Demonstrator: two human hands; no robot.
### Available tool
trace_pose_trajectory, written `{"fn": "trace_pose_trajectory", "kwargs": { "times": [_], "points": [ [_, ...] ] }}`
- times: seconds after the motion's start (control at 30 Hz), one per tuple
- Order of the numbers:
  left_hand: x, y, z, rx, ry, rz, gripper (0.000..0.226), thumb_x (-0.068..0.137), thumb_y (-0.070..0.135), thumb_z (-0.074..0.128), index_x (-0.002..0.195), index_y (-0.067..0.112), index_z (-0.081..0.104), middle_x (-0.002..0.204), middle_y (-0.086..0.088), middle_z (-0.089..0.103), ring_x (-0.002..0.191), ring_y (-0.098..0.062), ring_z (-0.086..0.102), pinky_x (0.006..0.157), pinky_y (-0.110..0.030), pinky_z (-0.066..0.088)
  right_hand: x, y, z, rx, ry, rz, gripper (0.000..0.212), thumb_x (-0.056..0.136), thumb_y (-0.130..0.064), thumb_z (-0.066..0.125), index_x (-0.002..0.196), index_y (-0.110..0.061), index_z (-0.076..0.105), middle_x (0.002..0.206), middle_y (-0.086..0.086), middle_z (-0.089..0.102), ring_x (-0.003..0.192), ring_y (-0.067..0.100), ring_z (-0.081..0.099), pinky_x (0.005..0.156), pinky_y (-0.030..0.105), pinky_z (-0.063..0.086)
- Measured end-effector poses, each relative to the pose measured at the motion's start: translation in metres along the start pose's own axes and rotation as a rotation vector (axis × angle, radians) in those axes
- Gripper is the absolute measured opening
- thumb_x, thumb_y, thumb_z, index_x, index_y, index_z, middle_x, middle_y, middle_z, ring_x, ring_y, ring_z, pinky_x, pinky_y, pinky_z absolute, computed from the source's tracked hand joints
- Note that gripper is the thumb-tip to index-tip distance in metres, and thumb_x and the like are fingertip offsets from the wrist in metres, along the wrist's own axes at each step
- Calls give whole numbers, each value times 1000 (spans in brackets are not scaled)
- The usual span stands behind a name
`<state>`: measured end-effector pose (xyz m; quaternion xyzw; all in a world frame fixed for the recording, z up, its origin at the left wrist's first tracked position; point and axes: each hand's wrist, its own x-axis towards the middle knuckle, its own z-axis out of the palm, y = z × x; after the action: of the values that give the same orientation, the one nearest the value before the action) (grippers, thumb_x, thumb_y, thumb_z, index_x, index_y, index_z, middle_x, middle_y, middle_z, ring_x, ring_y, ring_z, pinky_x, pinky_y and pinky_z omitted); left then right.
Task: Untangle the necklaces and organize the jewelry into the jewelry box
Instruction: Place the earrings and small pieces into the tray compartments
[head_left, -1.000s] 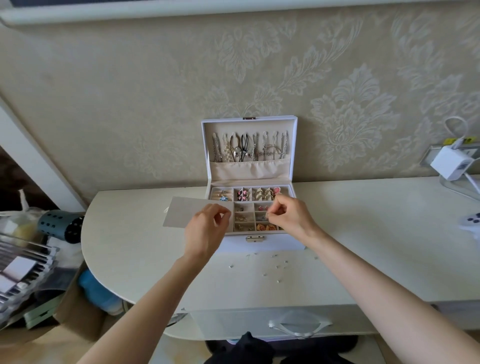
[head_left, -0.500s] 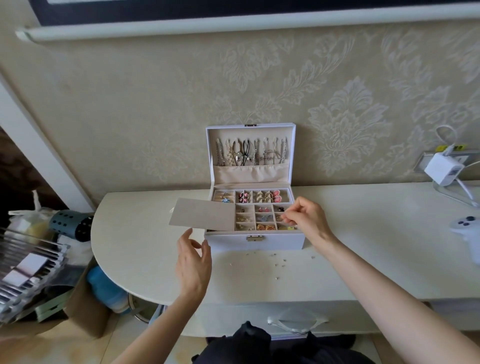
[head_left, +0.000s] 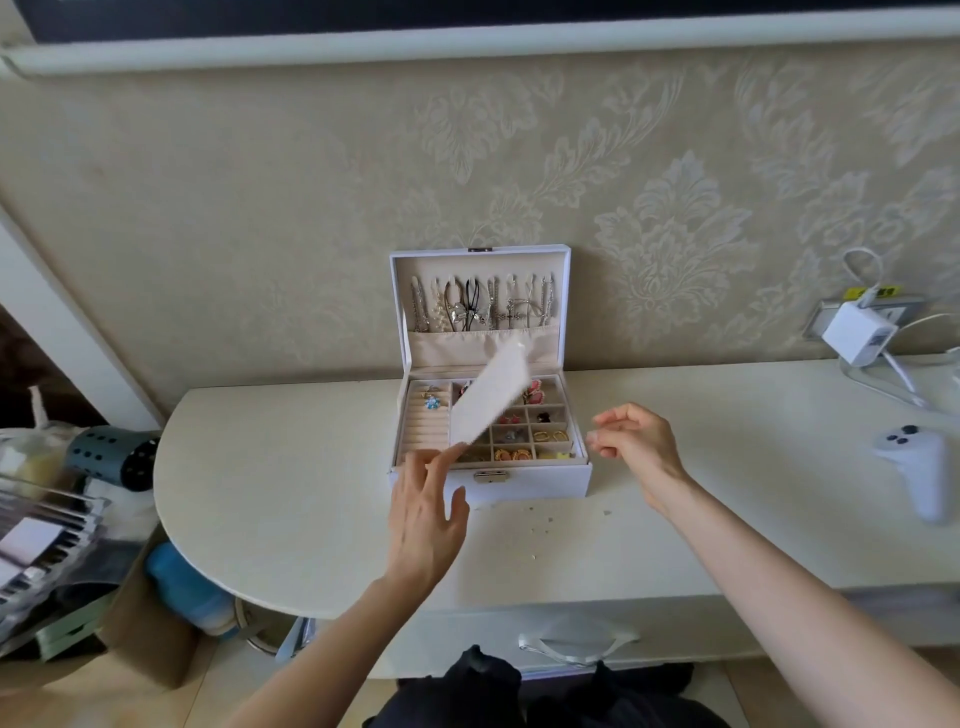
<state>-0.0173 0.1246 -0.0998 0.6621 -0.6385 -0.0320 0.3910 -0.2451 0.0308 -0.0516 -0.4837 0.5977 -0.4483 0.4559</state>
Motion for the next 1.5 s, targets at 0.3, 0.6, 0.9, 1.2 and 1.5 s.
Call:
{"fn": "trace_pose_trajectory", "kwargs": {
  "times": [0.3, 0.6, 0.9, 1.2, 1.5],
  "points": [
    [23, 0, 4, 220, -34, 167, 36, 78, 36, 40, 99, 29, 68, 114, 11, 61, 100, -17, 46, 86, -31, 22, 3, 1, -2, -24, 73, -22, 14, 80, -2, 63, 78, -12, 72, 66, 3, 60, 62, 12, 52, 63, 17, 42],
    [68, 28, 21, 266, -542, 282, 49, 96, 49, 37, 142, 31, 38, 153, 13, 27, 143, -11, 14, 117, -38, -1, 1, -1, 4, -79, -35, -85, 13, 83, -8, 65, 81, -17, 74, 67, 1, 60, 67, 13, 52, 75, 26, 47],
    [77, 45, 20, -17, -397, 205, 33, 90, 30, 61, 119, 14, 61, 124, -3, 61, 117, -19, 50, 97, -31, 39, -8, -10, 11, -139, -110, -291, 30, 80, 4, 66, 81, -27, 70, 81, -6, 67, 75, 7, 60, 72, 11, 47],
    [82, 54, 22, -319, -364, 163, 21, 79, -8, 66, 98, -1, 63, 94, -11, 68, 77, -19, 65, 68, -13, 48, -13, -25, 26, -163, -213, -371, 26, 71, 9, 71, 81, -13, 61, 72, 2, 65, 65, 11, 56, 65, 17, 45],
    [75, 38, 16, -84, -200, 347, 11, 80, 15, 72, 81, 8, 64, 76, 1, 63, 62, -13, 50, 54, -27, 41, -21, -22, 33, -79, -276, -242, 22, 75, 10, 69, 79, -11, 67, 77, 9, 70, 69, 10, 65, 68, 17, 52]
  ]
}}
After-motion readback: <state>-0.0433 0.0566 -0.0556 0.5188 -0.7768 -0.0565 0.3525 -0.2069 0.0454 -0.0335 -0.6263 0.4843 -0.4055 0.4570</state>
